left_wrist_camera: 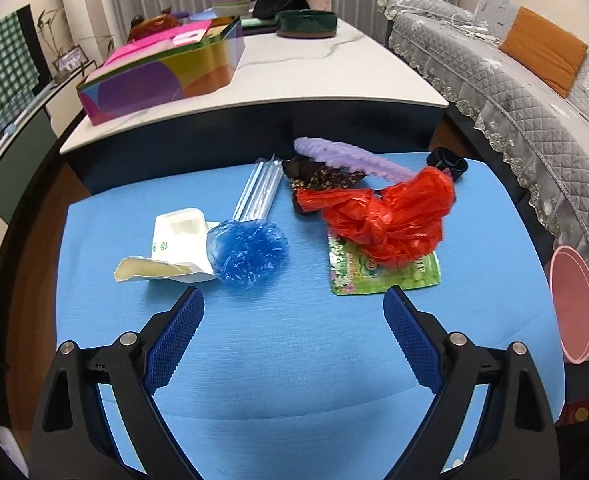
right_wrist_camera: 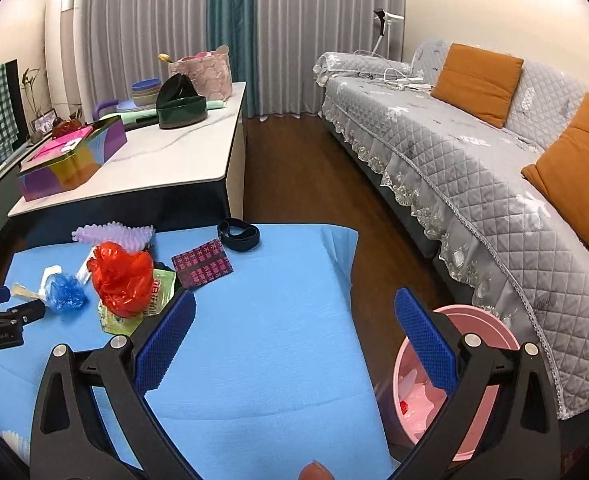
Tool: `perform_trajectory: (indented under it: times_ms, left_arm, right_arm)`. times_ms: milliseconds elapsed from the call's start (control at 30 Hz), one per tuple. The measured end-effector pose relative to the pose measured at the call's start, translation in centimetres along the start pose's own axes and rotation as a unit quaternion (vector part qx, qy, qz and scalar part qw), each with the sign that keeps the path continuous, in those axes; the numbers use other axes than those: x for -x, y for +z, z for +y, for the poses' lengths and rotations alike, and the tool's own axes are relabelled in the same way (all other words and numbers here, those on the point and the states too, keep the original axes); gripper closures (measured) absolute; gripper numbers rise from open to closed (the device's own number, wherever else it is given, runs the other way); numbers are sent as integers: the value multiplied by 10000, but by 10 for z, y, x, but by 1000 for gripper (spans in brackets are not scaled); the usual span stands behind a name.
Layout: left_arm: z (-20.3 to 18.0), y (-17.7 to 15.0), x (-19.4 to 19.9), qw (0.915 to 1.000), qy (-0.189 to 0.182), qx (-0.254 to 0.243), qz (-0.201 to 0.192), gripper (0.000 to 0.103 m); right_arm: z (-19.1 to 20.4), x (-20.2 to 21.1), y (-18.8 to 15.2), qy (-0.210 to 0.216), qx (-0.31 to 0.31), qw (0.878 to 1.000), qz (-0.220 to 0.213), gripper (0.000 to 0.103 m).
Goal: Collect trash
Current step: 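Move both open tools back over the blue table, then grasp the orange-red plastic bag with the right tool while the left tool grasps the blue bag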
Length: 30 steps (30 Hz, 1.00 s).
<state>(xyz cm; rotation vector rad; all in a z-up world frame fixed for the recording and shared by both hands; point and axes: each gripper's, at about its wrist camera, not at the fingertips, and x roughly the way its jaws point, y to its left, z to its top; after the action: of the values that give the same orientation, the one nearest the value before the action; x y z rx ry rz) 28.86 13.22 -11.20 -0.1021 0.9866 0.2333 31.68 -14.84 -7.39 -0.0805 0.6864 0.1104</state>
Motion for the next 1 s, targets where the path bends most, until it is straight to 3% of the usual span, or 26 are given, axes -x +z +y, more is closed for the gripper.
perform_trajectory:
  times_ms: [200, 267, 567, 800, 1000]
  left_arm:
    - [10, 9, -1, 9997, 39, 246, -19, 15]
    - [12, 12, 0, 9994, 202, 263, -16, 15]
    - [28, 23, 8, 9982, 475, 285, -236, 15]
    - [62, 22, 8, 9966, 623, 496, -227, 14]
    - [99, 17, 1, 9944, 712, 781, 6, 14]
  right_arm:
    - [1, -7, 2, -37, 7, 10000, 37, 5]
    - [2, -8, 3, -56, 40, 10000, 46, 5]
    - [19, -16, 5, 473, -10, 9982, 371, 5]
    - [64, -43, 1, 940, 348, 9922, 739, 5]
    - [117, -68, -1, 1348, 739, 9831, 997, 5]
